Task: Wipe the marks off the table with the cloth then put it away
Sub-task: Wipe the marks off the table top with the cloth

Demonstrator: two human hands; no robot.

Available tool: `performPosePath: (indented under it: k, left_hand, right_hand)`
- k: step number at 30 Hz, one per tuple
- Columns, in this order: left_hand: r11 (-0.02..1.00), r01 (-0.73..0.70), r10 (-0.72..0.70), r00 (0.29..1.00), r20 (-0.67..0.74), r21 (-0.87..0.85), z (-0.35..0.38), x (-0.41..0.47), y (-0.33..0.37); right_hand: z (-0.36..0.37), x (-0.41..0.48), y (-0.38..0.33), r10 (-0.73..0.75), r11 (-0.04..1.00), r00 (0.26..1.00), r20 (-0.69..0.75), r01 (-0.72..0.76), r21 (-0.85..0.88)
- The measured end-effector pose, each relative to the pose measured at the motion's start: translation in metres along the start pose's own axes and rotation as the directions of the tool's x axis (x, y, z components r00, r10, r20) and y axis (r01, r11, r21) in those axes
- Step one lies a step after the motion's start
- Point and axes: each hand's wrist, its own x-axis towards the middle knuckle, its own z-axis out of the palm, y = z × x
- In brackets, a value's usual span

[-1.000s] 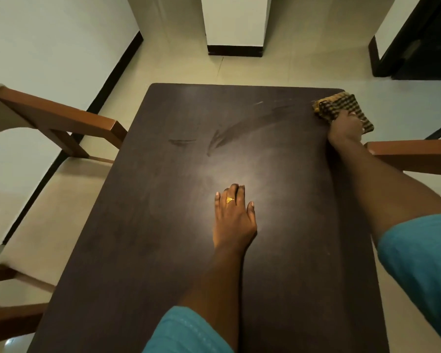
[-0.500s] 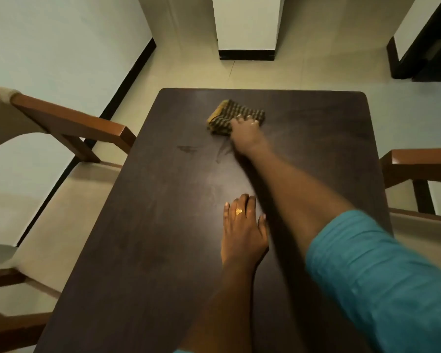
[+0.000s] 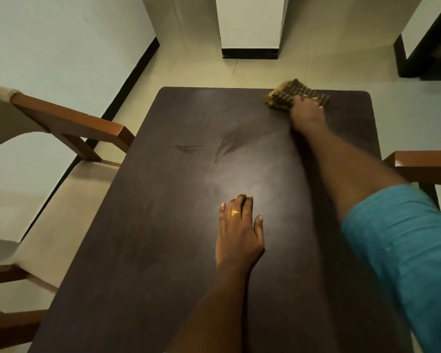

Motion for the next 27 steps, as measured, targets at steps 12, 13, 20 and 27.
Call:
performPosePath:
  k: [12,13,20,27]
  left_hand:
    - [1.000,-0.014,0.014,1.000,0.007,0.005,-0.003,0.000,0.003]
    - [1.000,-0.016,0.016,1.000,0.011,0.012,-0.003,0.000,0.003]
    - [1.000,-0.022,0.021,1.000,0.014,0.022,-0.001,0.004,0.003]
    - [1.000,-0.020,0.019,0.999,0.036,0.020,-0.001,0.008,0.001]
  right_hand:
    - [-0.035,-0.002,0.109,0.314,0.946,0.949,-0.042,-0.309,0.095]
    - [-0.036,-0.003,0.108,0.323,0.942,0.946,-0.028,-0.318,0.104]
    - [-0.028,0.007,0.078,0.369,0.929,0.929,0.013,-0.369,0.028]
    - [-0.003,0.020,-0.012,0.042,0.999,0.992,0.115,-0.042,-0.008]
